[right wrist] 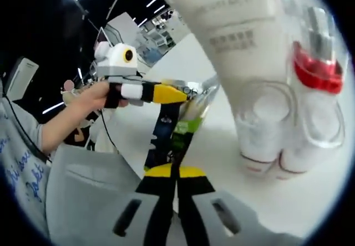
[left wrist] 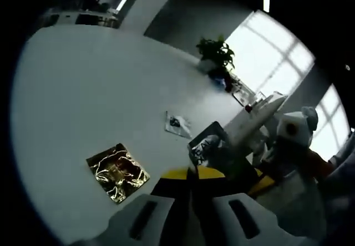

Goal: Arrange the skincare products in the storage area until every visible bottle or jar stands upright without overlapping.

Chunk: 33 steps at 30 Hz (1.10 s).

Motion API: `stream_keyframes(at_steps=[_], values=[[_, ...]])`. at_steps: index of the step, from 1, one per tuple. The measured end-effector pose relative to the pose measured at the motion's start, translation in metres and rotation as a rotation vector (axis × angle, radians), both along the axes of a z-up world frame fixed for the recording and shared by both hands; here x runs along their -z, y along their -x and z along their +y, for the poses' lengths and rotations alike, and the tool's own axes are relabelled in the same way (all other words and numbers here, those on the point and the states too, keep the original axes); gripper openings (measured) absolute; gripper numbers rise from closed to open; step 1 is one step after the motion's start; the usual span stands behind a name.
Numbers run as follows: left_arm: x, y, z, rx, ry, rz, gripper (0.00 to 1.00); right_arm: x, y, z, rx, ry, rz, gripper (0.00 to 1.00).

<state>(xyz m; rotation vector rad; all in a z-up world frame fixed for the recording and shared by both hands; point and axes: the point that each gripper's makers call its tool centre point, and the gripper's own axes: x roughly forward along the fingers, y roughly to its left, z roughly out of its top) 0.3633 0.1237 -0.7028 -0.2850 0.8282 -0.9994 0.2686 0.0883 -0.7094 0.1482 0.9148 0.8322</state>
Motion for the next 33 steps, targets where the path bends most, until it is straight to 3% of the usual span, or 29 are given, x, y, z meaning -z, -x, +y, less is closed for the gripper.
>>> stream_keyframes(at_steps=[3,8,12,20,24,33], values=[[0.014,0.001,-0.001,0.036,-0.072,-0.009,0.0,0.01,0.002,-0.002,-0.049,0.085,-0.019,0.01],[0.018,0.004,-0.007,0.028,-0.073,-0.001,0.0,0.016,0.002,-0.008,-0.059,0.144,-0.038,0.03],[0.02,0.004,-0.007,0.033,-0.097,-0.008,0.0,0.023,0.005,-0.02,-0.092,0.24,-0.061,0.09],[0.024,0.004,-0.004,0.006,-0.103,0.001,0.0,0.021,0.007,-0.038,-0.066,0.348,-0.109,0.14],[0.024,0.002,-0.005,0.001,-0.1,0.001,0.0,0.013,0.009,-0.03,-0.053,0.32,-0.142,0.17],[0.026,0.001,-0.006,0.016,-0.109,-0.015,0.0,0.017,-0.002,0.0,-0.104,0.353,-0.204,0.26]])
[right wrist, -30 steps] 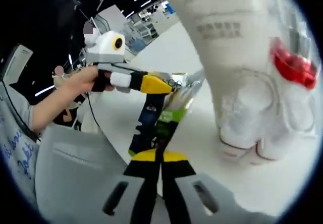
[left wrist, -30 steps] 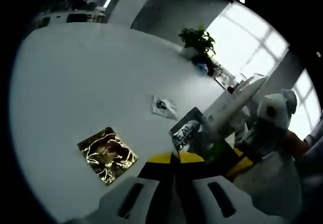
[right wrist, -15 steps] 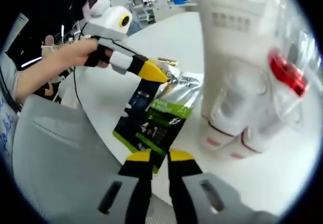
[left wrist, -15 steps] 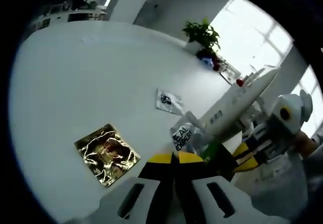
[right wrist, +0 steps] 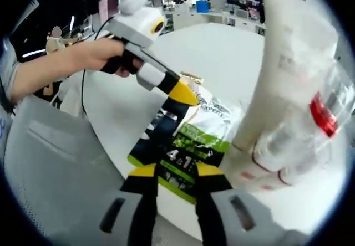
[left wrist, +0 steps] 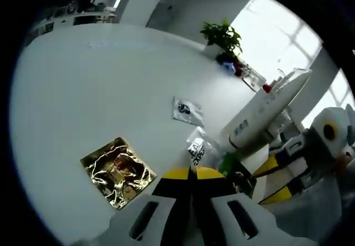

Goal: Arrange the skincare products in the storage area until every visible bottle or jar stands upright without overlapping.

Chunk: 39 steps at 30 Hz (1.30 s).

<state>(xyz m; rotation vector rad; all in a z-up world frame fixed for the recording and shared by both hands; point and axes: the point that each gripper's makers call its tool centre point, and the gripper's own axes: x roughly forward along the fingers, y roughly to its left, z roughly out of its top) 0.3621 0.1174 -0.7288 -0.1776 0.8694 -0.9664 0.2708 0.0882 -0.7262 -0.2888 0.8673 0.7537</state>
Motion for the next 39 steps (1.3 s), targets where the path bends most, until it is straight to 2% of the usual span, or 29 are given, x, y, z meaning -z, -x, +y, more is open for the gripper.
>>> stream_keyframes(at_steps=[2,5,13,26,35,39], values=[[0.0,0.0,0.0,0.004,0.0,-0.001,0.0,0.002,-0.002,0.005,0.0,0.009,-0.001,0.29],[0.001,-0.001,0.0,0.012,-0.001,-0.007,0.0,0.007,-0.007,0.003,-0.006,0.07,-0.014,0.33],[0.002,-0.004,0.0,0.024,-0.002,-0.019,0.0,0.019,-0.005,0.006,-0.021,0.121,-0.002,0.42],[0.007,-0.014,0.001,0.057,-0.021,-0.036,0.0,0.024,-0.011,0.008,-0.025,0.166,-0.01,0.42],[0.01,-0.019,0.0,0.071,-0.029,-0.04,0.0,0.024,-0.015,0.009,-0.003,0.161,-0.012,0.43],[0.007,-0.021,0.001,0.098,-0.04,-0.071,0.0,0.024,-0.015,0.009,0.003,0.159,-0.014,0.43]])
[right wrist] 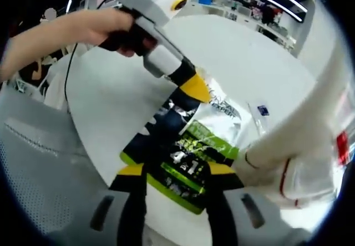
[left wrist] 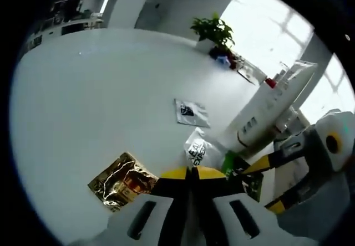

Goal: Arrange the skincare products in the storage area until every visible bottle or jar stands upright without overlapping.

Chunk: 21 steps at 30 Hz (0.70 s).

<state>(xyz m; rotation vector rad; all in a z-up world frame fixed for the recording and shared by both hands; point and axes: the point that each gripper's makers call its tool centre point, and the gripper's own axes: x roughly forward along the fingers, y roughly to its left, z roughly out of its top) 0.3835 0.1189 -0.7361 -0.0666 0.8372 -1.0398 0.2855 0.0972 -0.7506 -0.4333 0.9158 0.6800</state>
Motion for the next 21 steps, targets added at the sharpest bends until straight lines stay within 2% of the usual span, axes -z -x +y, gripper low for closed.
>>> stream_keyframes(at_steps=[3,4,6,11,13,15,19,21], values=[[-0.009,-0.008,0.004,-0.003,-0.005,-0.059,0.1,0.0,0.0,0.0,0.004,-0.001,0.003,0.43],[-0.013,-0.013,0.007,-0.008,-0.014,-0.102,0.13,0.0,0.0,0.0,0.006,0.0,0.004,0.43],[-0.019,-0.016,0.012,-0.008,-0.038,-0.151,0.19,0.0,0.0,-0.001,0.02,-0.002,0.01,0.43],[-0.033,-0.009,0.017,0.045,-0.11,-0.277,0.31,0.0,0.0,-0.001,0.019,-0.003,0.008,0.43],[-0.035,-0.002,0.016,0.055,-0.112,-0.282,0.36,0.0,0.0,-0.001,0.019,-0.003,0.009,0.43],[-0.033,0.007,0.014,0.081,-0.124,-0.276,0.35,0.001,0.0,-0.001,0.024,-0.004,0.011,0.43],[-0.027,0.025,0.012,0.154,-0.177,-0.301,0.33,0.001,0.0,-0.001,0.025,-0.005,0.01,0.43],[-0.019,0.028,0.013,0.15,-0.197,-0.291,0.36,0.001,0.0,-0.001,0.024,-0.006,0.009,0.43]])
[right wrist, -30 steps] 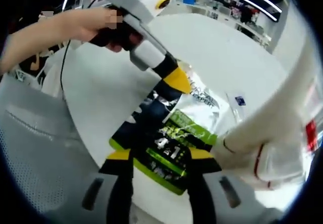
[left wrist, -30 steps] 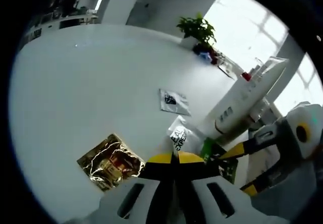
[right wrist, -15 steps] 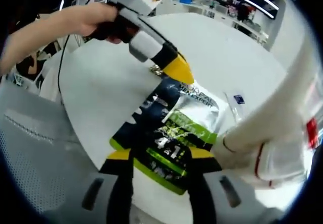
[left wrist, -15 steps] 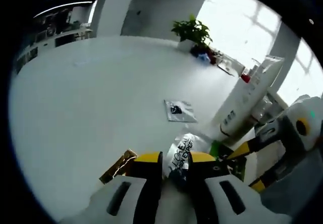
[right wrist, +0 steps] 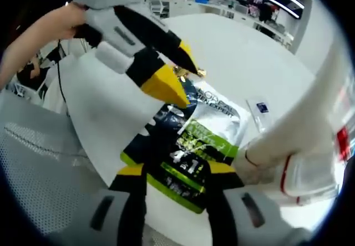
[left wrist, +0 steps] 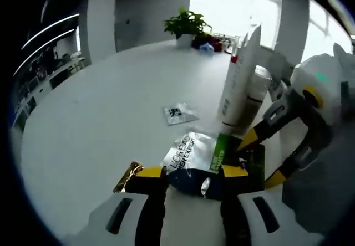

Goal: Arrange the skincare products in the storage area until every visible bottle or jar stands upright without overlapping.

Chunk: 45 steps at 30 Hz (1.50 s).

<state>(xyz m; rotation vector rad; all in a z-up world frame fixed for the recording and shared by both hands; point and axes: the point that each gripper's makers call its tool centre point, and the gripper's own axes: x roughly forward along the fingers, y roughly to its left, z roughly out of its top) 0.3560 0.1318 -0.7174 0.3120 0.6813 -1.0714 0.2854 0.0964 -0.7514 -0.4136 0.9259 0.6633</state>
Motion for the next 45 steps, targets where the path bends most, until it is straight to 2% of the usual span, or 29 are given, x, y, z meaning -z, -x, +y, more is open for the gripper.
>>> stream_keyframes(at_steps=[2,13,19,27,29,32,39,45], values=[[0.007,-0.001,0.002,-0.002,-0.019,0.0,0.4,0.0,0.0,0.0,0.0,0.0,-0.001,0.43],[0.028,-0.001,0.004,0.0,-0.102,0.017,0.39,0.0,0.0,0.0,-0.001,-0.002,-0.001,0.43],[0.029,-0.002,0.006,-0.004,-0.112,0.009,0.42,0.001,0.0,0.0,-0.002,-0.001,0.002,0.43],[0.028,-0.005,0.005,-0.037,-0.085,0.008,0.4,0.001,0.0,-0.001,0.001,0.001,0.006,0.43],[0.027,-0.005,0.005,-0.039,-0.09,0.007,0.41,0.001,0.0,-0.001,-0.001,0.001,0.006,0.43],[0.019,-0.001,0.004,-0.056,-0.063,0.027,0.43,0.001,0.0,-0.001,-0.002,0.001,0.006,0.43],[-0.01,0.014,0.014,-0.13,0.006,0.044,0.44,0.0,0.0,-0.002,-0.001,-0.003,0.003,0.43],[-0.029,0.028,0.022,-0.167,0.028,0.021,0.46,0.0,0.0,-0.001,-0.008,0.0,0.0,0.43]])
